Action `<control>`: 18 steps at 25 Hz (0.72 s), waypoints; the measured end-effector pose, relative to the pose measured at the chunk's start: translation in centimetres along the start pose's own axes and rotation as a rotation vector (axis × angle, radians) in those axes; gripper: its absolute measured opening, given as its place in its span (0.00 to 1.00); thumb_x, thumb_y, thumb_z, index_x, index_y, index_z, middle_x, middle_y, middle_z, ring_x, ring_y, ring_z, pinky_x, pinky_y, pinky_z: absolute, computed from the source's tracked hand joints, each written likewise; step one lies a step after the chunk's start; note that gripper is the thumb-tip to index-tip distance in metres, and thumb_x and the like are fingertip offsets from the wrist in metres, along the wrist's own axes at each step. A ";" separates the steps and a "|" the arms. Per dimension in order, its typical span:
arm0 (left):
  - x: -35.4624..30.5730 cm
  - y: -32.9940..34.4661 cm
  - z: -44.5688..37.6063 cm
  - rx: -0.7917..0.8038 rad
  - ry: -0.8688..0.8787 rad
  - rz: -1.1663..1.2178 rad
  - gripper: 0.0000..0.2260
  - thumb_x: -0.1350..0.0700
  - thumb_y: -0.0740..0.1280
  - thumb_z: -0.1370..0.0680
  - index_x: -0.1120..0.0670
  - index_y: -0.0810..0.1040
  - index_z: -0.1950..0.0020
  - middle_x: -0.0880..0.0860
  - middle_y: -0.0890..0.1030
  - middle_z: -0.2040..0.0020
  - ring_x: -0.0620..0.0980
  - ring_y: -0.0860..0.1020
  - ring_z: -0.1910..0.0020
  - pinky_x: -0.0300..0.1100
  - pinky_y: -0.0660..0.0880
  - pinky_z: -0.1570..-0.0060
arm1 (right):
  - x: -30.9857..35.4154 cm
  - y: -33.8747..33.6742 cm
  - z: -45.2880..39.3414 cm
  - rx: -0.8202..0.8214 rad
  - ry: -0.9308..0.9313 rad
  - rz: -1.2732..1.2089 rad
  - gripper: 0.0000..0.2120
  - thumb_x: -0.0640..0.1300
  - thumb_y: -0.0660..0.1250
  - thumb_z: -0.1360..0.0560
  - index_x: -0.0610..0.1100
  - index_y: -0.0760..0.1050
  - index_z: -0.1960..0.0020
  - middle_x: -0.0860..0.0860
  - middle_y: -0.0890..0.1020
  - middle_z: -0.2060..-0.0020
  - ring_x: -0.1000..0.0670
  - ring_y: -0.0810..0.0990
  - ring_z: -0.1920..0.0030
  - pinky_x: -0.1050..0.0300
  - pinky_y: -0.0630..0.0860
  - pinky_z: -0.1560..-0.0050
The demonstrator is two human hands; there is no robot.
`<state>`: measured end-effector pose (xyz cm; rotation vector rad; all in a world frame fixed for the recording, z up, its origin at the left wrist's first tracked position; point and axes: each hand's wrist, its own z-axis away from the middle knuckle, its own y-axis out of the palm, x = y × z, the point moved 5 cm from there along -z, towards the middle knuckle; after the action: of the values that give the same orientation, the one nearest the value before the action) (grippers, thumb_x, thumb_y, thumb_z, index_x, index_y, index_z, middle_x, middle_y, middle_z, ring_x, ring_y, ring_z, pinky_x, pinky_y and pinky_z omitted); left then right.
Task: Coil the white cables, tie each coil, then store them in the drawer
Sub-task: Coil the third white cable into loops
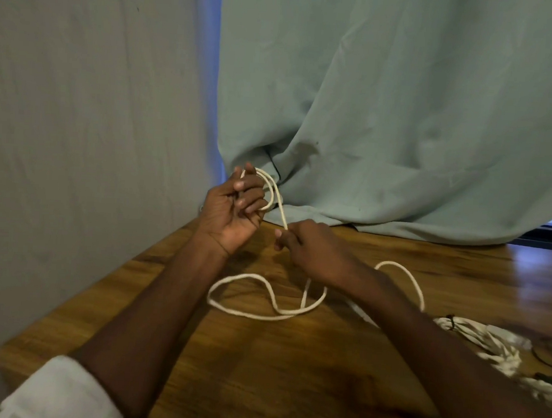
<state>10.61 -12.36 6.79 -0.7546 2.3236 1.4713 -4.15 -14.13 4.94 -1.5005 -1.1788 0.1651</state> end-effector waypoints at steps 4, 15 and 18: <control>-0.4 0.1 0.1 -0.150 0.169 -0.257 0.18 0.58 0.54 0.13 0.57 0.79 0.56 0.49 0.81 0.64 0.46 0.82 0.66 0.37 0.77 0.66 | 0.9 2.4 0.6 0.065 -0.155 0.252 0.16 0.56 0.62 0.16 0.46 0.79 0.53 0.51 0.80 0.63 0.53 0.77 0.63 0.54 0.69 0.63; 0.8 -0.7 0.8 -0.087 0.271 -1.523 0.14 0.56 0.58 0.12 0.52 0.75 0.57 0.49 0.77 0.67 0.45 0.75 0.69 0.42 0.72 0.66 | -0.4 -3.2 0.1 -0.094 0.069 -0.767 0.08 0.38 0.72 0.21 0.41 0.81 0.42 0.45 0.81 0.67 0.52 0.78 0.72 0.60 0.77 0.69; 1.2 -0.5 0.6 -0.077 0.192 -1.464 0.15 0.55 0.59 0.12 0.55 0.78 0.57 0.53 0.74 0.66 0.46 0.72 0.68 0.42 0.69 0.65 | -1.1 -4.0 -0.2 -0.086 0.043 -0.982 0.09 0.33 0.65 0.18 0.39 0.80 0.41 0.46 0.82 0.64 0.53 0.72 0.76 0.60 0.71 0.73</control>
<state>9.92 -12.37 5.55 -2.0061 1.0681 0.7355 -6.81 -15.72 7.69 -0.8434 -1.7621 -0.5821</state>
